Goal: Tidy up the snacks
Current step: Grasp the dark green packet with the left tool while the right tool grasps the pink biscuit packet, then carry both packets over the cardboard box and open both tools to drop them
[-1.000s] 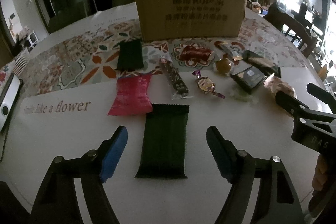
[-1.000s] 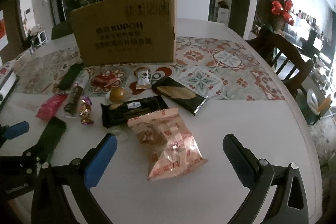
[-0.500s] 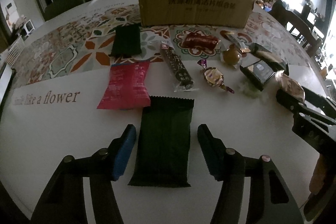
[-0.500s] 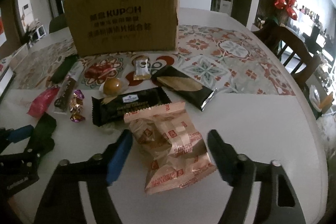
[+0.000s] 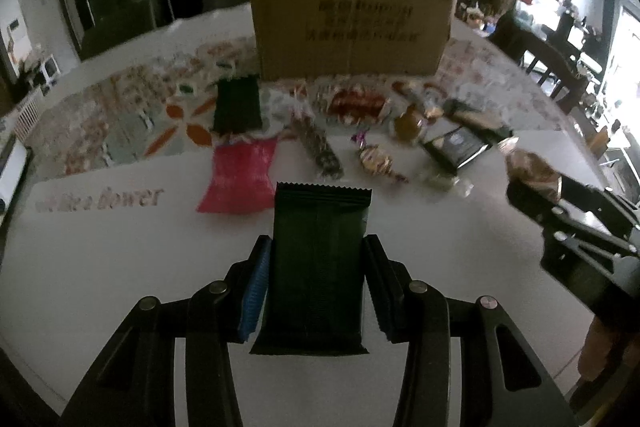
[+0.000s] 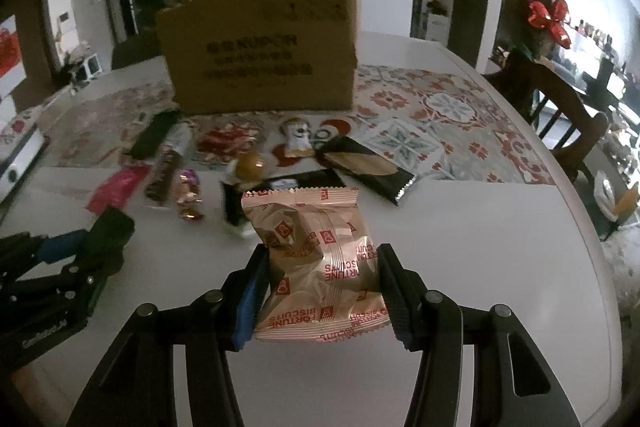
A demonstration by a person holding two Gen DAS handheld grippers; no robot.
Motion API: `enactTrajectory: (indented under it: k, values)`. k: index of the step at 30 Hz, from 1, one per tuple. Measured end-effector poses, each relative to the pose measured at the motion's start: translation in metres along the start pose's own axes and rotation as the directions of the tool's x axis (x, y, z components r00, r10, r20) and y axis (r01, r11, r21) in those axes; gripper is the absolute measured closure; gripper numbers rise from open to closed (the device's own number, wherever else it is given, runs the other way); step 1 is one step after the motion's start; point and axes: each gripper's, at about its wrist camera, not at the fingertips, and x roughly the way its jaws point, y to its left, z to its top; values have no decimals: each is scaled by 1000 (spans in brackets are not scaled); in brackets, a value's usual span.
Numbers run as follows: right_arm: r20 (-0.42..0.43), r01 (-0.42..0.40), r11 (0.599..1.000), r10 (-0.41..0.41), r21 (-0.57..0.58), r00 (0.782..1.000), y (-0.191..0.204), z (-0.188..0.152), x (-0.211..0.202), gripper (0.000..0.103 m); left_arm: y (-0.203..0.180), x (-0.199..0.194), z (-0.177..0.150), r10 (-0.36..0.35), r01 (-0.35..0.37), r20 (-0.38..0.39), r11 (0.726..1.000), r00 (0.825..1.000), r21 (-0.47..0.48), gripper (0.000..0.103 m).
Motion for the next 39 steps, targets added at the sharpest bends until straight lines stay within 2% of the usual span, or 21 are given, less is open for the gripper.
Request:
enactTrajectory:
  k: [4, 7, 18, 21, 28, 33, 39]
  values:
    - [30, -31, 1000, 31, -3, 999, 7, 3, -16, 49, 1, -19, 2, -11, 10, 51, 1000, 999, 8, 58]
    - [54, -42, 999, 43, -15, 998, 13, 8, -25, 49, 5, -29, 8, -45, 45, 70, 999, 997, 8, 58]
    - [175, -88, 996, 93, -34, 980, 33, 49, -54, 49, 21, -58, 54, -76, 75, 191, 997, 979, 13, 58]
    - [209, -87, 995, 93, -41, 973, 36, 64, -59, 49, 24, -63, 72, -97, 95, 210, 995, 973, 17, 58]
    - [239, -140, 990, 139, -14, 961, 33, 117, -55, 49, 29, -76, 127, -100, 94, 265, 995, 959, 38, 58]
    - [266, -136, 990, 137, -23, 954, 30, 151, -50, 49, 29, -78, 161, -97, 82, 279, 995, 956, 63, 58]
    - [264, -138, 990, 144, -41, 954, 27, 192, -37, 49, 30, -66, 204, -124, 109, 251, 991, 960, 71, 58]
